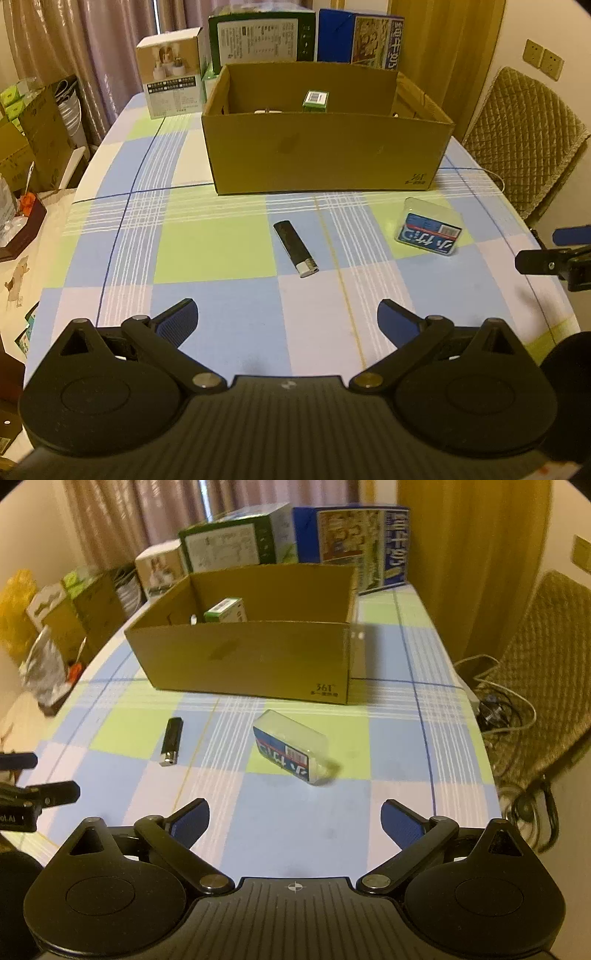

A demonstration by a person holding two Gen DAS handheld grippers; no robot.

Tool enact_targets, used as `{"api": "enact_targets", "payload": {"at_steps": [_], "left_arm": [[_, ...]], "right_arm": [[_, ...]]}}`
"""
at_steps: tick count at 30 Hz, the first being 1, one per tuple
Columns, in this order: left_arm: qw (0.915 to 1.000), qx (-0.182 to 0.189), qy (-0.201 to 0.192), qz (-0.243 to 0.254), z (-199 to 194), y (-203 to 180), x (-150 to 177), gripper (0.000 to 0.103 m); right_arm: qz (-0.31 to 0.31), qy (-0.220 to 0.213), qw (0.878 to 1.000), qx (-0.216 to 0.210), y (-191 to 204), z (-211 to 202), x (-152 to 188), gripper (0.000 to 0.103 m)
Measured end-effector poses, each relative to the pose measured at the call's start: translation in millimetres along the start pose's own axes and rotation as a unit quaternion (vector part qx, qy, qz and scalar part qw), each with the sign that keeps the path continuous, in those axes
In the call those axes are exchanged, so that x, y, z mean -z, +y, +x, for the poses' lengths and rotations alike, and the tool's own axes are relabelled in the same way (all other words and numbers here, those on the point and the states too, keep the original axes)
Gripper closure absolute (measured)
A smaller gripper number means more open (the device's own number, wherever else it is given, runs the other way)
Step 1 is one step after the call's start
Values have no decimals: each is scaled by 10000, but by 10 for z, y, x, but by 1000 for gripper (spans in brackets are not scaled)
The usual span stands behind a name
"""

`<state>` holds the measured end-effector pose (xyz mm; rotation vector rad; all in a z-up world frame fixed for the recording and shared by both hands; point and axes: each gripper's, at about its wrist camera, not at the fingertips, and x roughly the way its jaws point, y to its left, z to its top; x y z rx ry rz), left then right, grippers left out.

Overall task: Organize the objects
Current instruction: 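Move both tools back from the box over the lighter and plastic box, then grasp the clear plastic box with the right tool while the left tool grasps the black lighter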

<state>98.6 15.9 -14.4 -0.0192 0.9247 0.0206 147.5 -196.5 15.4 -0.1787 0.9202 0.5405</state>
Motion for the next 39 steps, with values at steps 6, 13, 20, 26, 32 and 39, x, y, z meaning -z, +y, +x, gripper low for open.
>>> {"api": "enact_targets", "payload": {"at_steps": [6, 13, 20, 26, 32, 39], "left_arm": [[9999, -35, 124, 21, 274, 12, -82, 1], [9998, -19, 198, 51, 606, 10, -230, 2], [9994, 91, 316, 104, 961, -11, -312, 5], [9989, 161, 409, 151, 1215, 5, -352, 12], [9985, 177, 484, 205, 1448, 28, -398, 28], [9986, 218, 441, 186, 1619, 45, -493, 54]], "right_arm": [[-443, 78, 9990, -67, -76, 313, -208, 22], [-1434, 219, 9892, -227, -74, 777, -466, 26], [-1966, 696, 9776, -290, -27, 1250, -517, 46], [-2002, 971, 9744, -315, 9, 1518, -496, 58], [-1530, 940, 9831, -366, 64, 1560, -564, 75], [-1095, 822, 9894, -474, 108, 1555, -558, 75]]}}
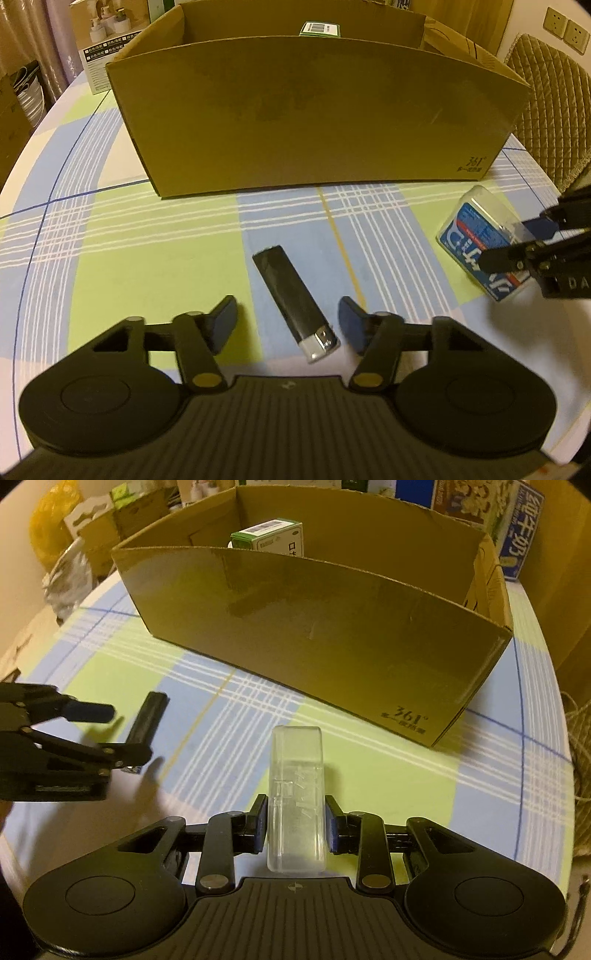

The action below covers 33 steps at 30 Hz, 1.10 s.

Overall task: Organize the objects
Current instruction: 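Grasp the clear plastic box with the right tool while the left tool grasps the black lighter, then carry the plastic box and lighter toward the cardboard box with both tools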

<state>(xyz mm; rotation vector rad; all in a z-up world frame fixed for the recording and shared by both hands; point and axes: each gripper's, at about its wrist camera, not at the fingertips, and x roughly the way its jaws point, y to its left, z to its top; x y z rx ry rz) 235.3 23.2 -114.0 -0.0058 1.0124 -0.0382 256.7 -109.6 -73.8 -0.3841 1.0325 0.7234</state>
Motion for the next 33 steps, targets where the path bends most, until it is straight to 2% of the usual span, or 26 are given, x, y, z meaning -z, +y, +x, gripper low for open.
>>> {"api": "enact_targets", "payload": {"at_steps": [1, 5, 7, 8, 13, 24, 33], "left_arm": [[10000, 8, -14, -27, 16, 3, -5, 61], [9999, -4, -106, -29, 38, 11, -11, 69], [9999, 22, -147, 31, 22, 18, 6, 84], [9998, 20, -145, 99, 8, 19, 20, 85], [9990, 52, -199, 409, -80, 16, 148, 85], [9981, -56, -250, 568, -52, -26, 126, 84], [9980, -82, -180, 603, -77, -59, 145, 85]], "right_arm": [[12, -23, 10000, 0, 5, -2, 4, 75], [59, -99, 9999, 1, 3, -13, 29, 75], [46, -138, 9999, 26, 12, -9, 47, 75], [26, -131, 9999, 41, 22, -6, 58, 75], [-1, -159, 9999, 64, 41, 14, 92, 75], [110, -129, 9998, 94, 3, 84, 18, 73], [39, 38, 9993, 360, 90, 108, 8, 75]]}}
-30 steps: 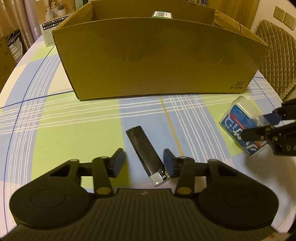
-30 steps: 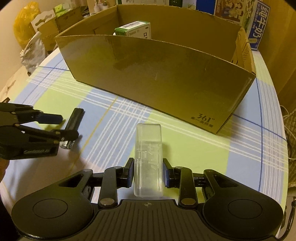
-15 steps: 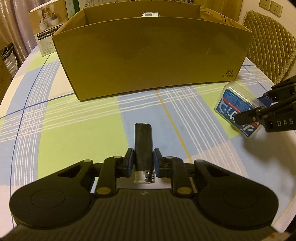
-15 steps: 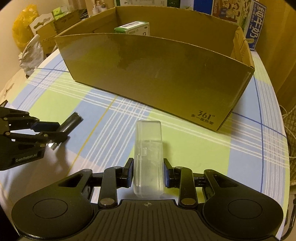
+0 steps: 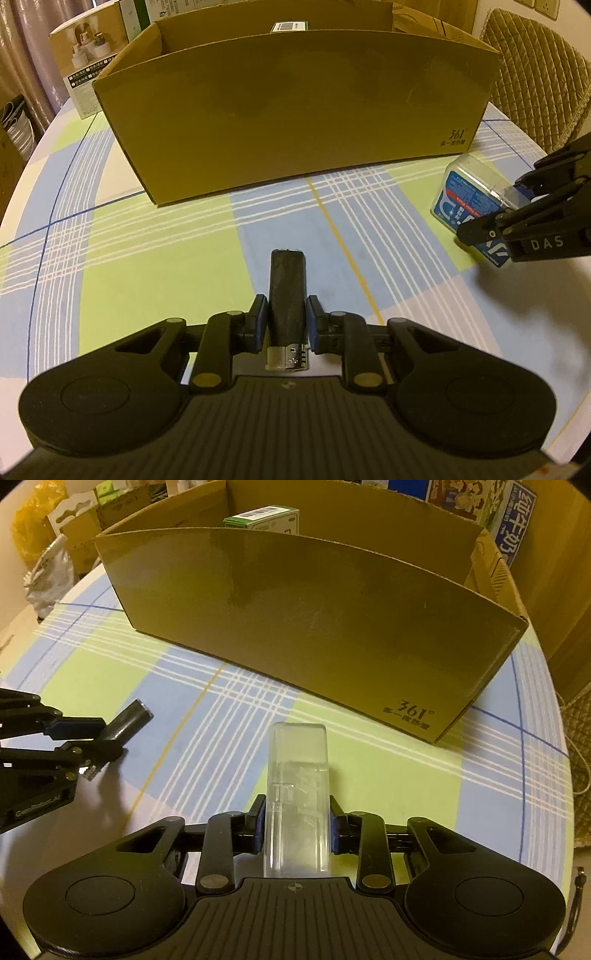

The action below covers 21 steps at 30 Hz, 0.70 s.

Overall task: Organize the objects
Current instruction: 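Carry the plastic box and lighter toward the cardboard box with both tools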

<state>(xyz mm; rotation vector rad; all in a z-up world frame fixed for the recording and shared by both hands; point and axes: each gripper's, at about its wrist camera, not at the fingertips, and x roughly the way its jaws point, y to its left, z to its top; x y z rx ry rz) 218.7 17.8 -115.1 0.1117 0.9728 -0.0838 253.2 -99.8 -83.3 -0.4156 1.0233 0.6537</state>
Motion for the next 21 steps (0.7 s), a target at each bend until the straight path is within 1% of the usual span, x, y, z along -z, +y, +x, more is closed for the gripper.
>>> {"api": "enact_targets", "payload": {"at_steps": [6, 12, 21], "left_arm": [[9999, 46, -42, -157, -208, 24, 91, 86], [9985, 176, -195, -470, -579, 36, 140, 86], [9976, 142, -359, -575, -1147, -91, 165, 86]], "right_arm": [[172, -180, 9997, -68, 35, -282, 55, 75], [354, -421, 9983, -177, 135, -696, 120, 75], [453, -741, 9960, -201, 359, -1207, 214, 75]]}}
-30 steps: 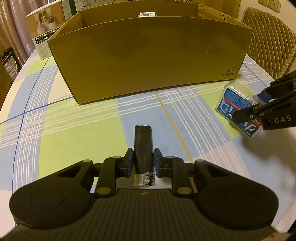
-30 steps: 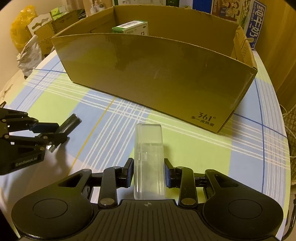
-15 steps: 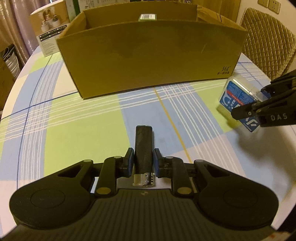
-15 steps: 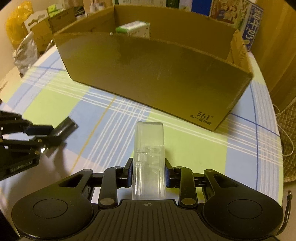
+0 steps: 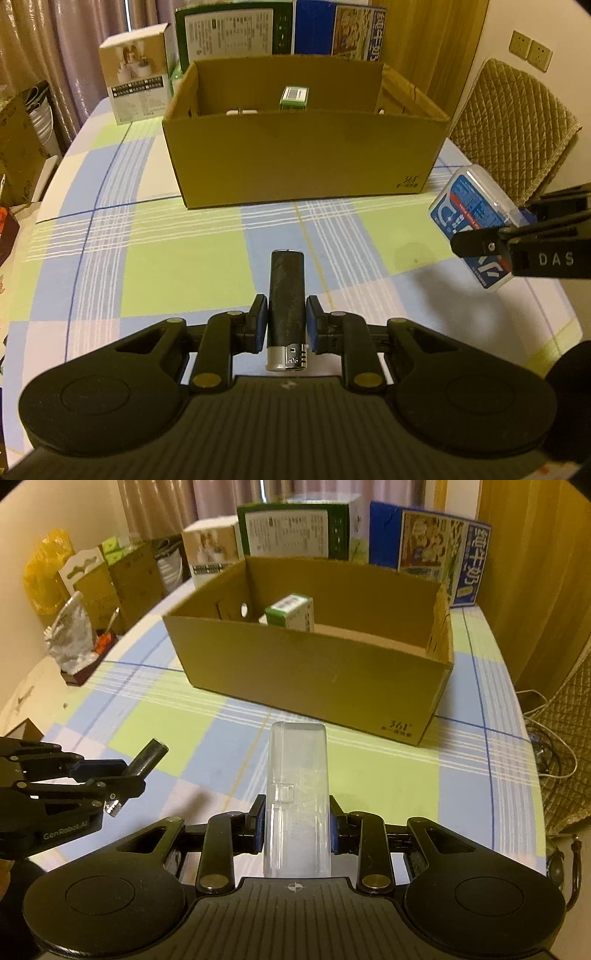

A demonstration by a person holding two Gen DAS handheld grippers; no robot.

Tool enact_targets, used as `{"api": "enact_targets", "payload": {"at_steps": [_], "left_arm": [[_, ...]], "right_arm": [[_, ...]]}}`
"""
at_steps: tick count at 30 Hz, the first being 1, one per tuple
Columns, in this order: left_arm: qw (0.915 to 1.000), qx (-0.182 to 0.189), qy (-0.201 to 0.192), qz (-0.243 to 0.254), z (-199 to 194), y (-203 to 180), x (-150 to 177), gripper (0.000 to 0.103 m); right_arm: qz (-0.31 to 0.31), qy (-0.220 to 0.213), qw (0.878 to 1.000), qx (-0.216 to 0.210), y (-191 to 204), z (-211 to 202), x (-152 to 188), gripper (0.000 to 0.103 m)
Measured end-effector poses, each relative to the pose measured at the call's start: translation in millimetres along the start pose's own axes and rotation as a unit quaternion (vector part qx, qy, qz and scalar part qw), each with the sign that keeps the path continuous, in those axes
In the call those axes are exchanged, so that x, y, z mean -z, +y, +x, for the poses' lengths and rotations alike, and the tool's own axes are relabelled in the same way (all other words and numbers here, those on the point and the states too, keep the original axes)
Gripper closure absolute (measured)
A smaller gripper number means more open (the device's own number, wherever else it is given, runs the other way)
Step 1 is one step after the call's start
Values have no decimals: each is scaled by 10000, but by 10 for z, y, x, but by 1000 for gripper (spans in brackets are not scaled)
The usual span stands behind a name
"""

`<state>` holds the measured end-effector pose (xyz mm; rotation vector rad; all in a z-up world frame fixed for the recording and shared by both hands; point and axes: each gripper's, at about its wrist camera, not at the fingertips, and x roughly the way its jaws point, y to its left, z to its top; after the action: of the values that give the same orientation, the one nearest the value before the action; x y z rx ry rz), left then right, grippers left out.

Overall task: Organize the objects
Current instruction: 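Carry the plastic box and lighter toward the cardboard box with both tools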

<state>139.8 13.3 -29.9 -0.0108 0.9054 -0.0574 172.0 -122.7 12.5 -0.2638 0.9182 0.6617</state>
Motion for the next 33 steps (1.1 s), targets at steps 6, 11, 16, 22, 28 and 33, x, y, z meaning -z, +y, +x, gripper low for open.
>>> {"api": "enact_targets", "payload": {"at_steps": [6, 11, 16, 22, 28, 33], "left_arm": [[9999, 28, -158, 27, -281, -80, -12, 85], [9997, 17, -234, 79, -437, -120, -27, 86], [9995, 0, -291, 156, -536, -146, -69, 86], [9992, 16, -328, 209, -595, -148, -129, 86], [9988, 38, -319, 374, -646, -71, -279, 86], [9978, -23, -409, 518, -692, 10, -529, 86]], "right_arm": [[32, -119, 9999, -32, 63, -232, 71, 75], [53, -169, 9998, -11, 69, -354, 112, 75], [55, -225, 9997, 27, 51, -437, 122, 75], [40, -247, 9997, 60, 24, -483, 107, 75], [91, -273, 9995, 130, -110, -510, 13, 75], [78, -345, 9991, 216, -231, -551, -184, 75]]}}
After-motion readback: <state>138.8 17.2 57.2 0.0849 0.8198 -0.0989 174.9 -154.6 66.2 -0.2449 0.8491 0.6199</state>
